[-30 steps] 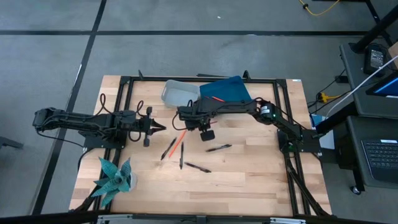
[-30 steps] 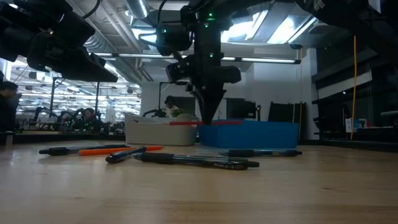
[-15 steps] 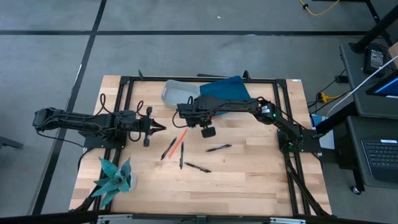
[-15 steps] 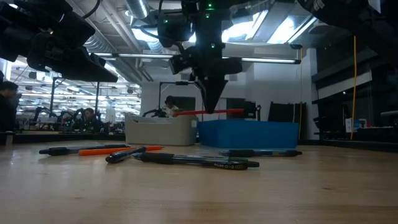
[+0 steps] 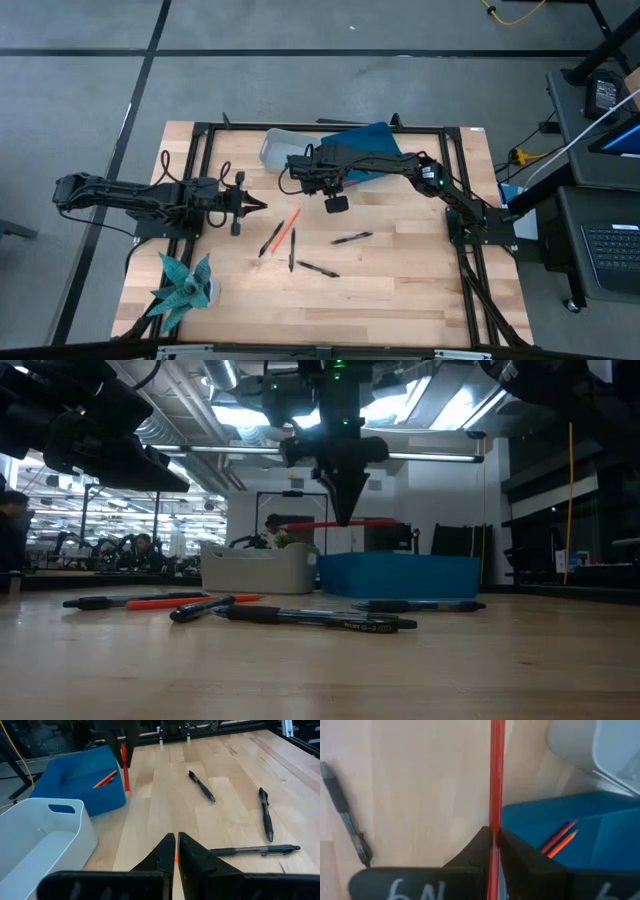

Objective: Sort pens & pencils
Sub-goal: Put the red pencil into the blue bin

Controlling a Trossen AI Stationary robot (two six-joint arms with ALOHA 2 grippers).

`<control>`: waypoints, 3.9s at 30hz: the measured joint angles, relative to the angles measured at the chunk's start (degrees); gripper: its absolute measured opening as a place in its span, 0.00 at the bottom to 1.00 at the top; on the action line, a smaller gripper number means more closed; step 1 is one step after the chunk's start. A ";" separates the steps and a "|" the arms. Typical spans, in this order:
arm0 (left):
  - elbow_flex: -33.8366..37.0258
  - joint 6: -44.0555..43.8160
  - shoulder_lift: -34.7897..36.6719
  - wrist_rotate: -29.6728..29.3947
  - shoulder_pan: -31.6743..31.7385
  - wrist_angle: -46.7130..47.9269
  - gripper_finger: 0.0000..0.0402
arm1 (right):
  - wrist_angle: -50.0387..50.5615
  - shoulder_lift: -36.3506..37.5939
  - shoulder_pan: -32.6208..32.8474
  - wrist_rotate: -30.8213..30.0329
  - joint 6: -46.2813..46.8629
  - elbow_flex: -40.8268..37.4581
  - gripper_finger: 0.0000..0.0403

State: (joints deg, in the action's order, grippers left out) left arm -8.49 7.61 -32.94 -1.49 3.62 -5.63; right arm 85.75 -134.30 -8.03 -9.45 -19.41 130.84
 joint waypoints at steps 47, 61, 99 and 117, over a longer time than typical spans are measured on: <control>0.00 0.02 0.01 -0.77 -0.01 0.71 0.03 | 4.25 4.33 -16.81 3.53 4.04 2.92 0.10; 0.00 0.02 0.00 -0.77 0.00 0.87 0.03 | 4.26 4.33 -19.85 5.11 4.04 2.92 0.10; 0.00 -1.13 0.01 -0.79 -0.01 2.04 0.03 | -2.99 4.31 -24.89 7.45 3.75 -15.60 0.08; 0.00 -1.09 0.01 -0.83 -0.01 1.95 0.03 | -9.22 4.31 -25.49 11.13 0.84 -16.73 0.05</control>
State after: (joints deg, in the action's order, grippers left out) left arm -8.49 6.52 -32.94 -2.32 3.61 -3.68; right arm 76.52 -129.99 -33.53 1.67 -18.58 114.10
